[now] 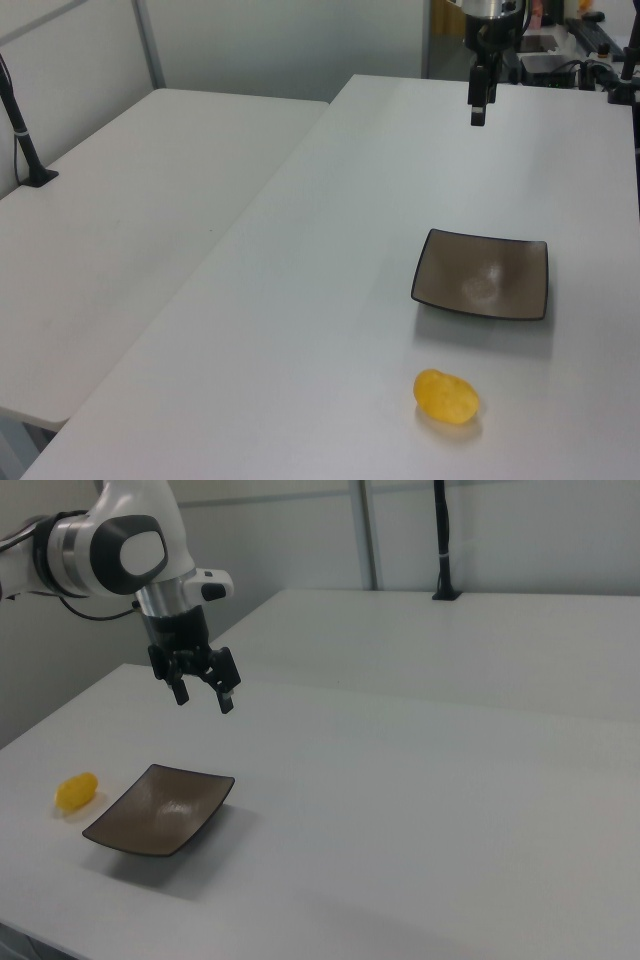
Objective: Put potatoes on a ceramic plate
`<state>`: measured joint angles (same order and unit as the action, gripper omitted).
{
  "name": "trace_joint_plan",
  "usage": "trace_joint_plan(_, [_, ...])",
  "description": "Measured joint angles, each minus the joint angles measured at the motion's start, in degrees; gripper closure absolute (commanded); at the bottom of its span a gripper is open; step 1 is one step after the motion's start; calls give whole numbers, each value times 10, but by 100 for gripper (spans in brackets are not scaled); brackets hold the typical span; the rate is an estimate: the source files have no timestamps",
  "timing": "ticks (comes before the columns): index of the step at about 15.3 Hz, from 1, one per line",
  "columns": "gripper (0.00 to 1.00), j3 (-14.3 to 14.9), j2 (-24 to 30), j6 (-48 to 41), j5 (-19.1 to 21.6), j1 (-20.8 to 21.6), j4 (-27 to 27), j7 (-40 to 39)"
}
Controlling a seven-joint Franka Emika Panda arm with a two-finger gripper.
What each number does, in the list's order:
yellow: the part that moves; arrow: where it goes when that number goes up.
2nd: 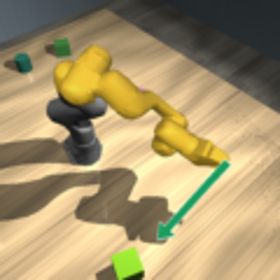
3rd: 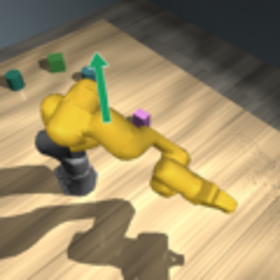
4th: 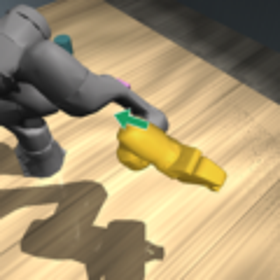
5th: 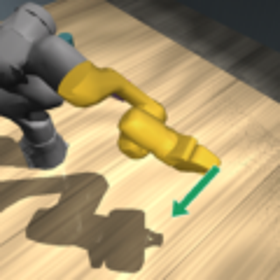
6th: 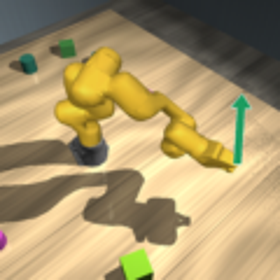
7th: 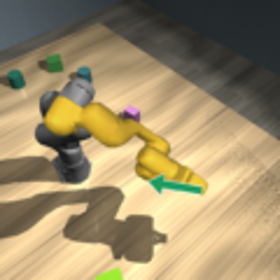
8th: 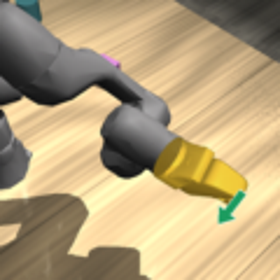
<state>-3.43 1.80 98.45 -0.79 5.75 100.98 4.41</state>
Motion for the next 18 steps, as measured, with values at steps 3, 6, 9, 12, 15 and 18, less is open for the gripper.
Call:
trace_joint_plan(3, [0,1,2,0,0,-5,-1,-6])
trace_joint_plan(6, [0,2,6,0,2,-10,-1,-7])
trace_joint_plan(9, [0,2,5,0,2,-10,-1,-7])
trace_joint_plan(12, [0,2,5,0,2,-10,-1,-7])
trace_joint_plan(15, [0,2,5,0,5,-10,-1,-4])
trace_joint_plan(18, [0,2,5,0,18,-10,-1,19])
